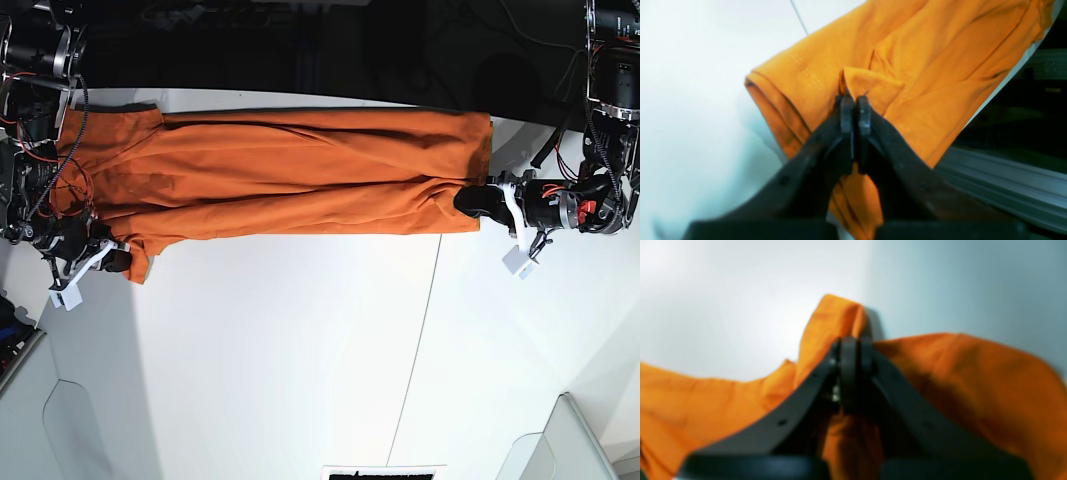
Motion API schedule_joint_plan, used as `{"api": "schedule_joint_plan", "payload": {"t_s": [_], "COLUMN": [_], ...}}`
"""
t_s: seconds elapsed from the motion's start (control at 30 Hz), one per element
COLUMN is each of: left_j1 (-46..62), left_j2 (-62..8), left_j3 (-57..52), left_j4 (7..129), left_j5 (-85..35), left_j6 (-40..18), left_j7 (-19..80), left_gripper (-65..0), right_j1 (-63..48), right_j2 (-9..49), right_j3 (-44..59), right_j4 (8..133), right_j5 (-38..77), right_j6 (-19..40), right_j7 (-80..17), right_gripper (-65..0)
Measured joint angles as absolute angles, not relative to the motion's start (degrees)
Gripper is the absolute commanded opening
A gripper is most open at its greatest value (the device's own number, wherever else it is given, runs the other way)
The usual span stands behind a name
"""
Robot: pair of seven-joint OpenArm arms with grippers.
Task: Layout the t-shirt on the table in an organized manner, then fold the t-shirt properly
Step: 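Fold the hem edge over onto the shoulder edge with both grippers, then release the left gripper and regrasp the folded shirt end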
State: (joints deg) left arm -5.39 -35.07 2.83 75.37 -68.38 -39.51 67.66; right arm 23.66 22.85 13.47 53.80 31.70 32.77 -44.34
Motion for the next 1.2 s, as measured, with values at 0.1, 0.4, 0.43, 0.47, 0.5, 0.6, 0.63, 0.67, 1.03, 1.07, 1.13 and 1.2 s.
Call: {"api": "schedule_joint_plan", "payload": {"t_s": [0.1, 0.4, 0.43, 0.47, 0.5, 0.6, 0.63, 0.67, 1.03, 1.07, 1.13, 1.2], "left_j1": [-5.4, -5.4, -5.4, -5.4, -5.4, -5.4, -5.4, -5.4, -5.4, -5.4, -5.4, -5.4], "left_j2": [-35.1, -35.1, -35.1, -35.1, -35.1, -35.1, -35.1, -35.1, -35.1, -35.1, -35.1, -35.1], "left_j3": [2.8, 2.8, 2.8, 2.8, 2.8, 2.8, 2.8, 2.8, 2.8, 2.8, 2.8, 2.8], "left_j4": [75.4, 75.4, 75.4, 75.4, 75.4, 75.4, 75.4, 75.4, 75.4, 75.4, 75.4, 75.4], "left_j5": [-68.4, -67.6, -67.7, -67.7, -67.7, -67.7, -67.7, -67.7, -67.6, -67.7, -67.9, -68.2], "left_j6": [-39.5, -39.5, -39.5, -39.5, -39.5, -39.5, -39.5, -39.5, -39.5, -39.5, -39.5, -39.5], "left_j7": [67.7, 67.7, 67.7, 67.7, 67.7, 67.7, 67.7, 67.7, 67.7, 67.6, 67.3, 67.3], "left_gripper": [-65.0, -65.0, -65.0, -65.0, -65.0, -65.0, -65.0, -65.0, -65.0, -62.6, -49.1, -41.0], "right_j1": [23.4, 16.2, 14.4, 12.7, 11.0, 6.4, 4.6, 3.0, -7.5, -7.8, -7.8, -7.7], "right_j2": [22.7, 27.0, 27.5, 27.8, 28.0, 28.3, 28.4, 28.4, 28.1, 27.9, 27.9, 27.7], "right_j3": [14.6, 22.1, 22.7, 23.2, 23.7, 25.6, 26.2, 26.6, 27.9, 27.9, 28.0, 28.0], "right_j4": [56.8, 70.0, 71.3, 72.8, 74.4, 79.4, 81.1, 82.7, 92.2, 92.2, 92.2, 92.2], "right_j5": [35.2, 45.9, 46.2, 46.3, 46.4, 48.1, 48.1, 48.5, 47.7, 47.7, 46.8, 47.1], "right_j6": [32.6, 33.0, 33.0, 33.0, 33.0, 33.1, 33.1, 33.1, 33.1, 33.0, 33.1, 33.1], "right_j7": [-51.3, -59.9, -60.5, -60.8, -60.9, -60.6, -60.6, -60.6, -60.8, -60.9, -60.9, -60.7], "right_gripper": [-65.0, -65.0, -65.0, -65.0, -65.0, -65.0, -65.0, -65.0, -65.0, -65.0, -56.9, -43.7]}}
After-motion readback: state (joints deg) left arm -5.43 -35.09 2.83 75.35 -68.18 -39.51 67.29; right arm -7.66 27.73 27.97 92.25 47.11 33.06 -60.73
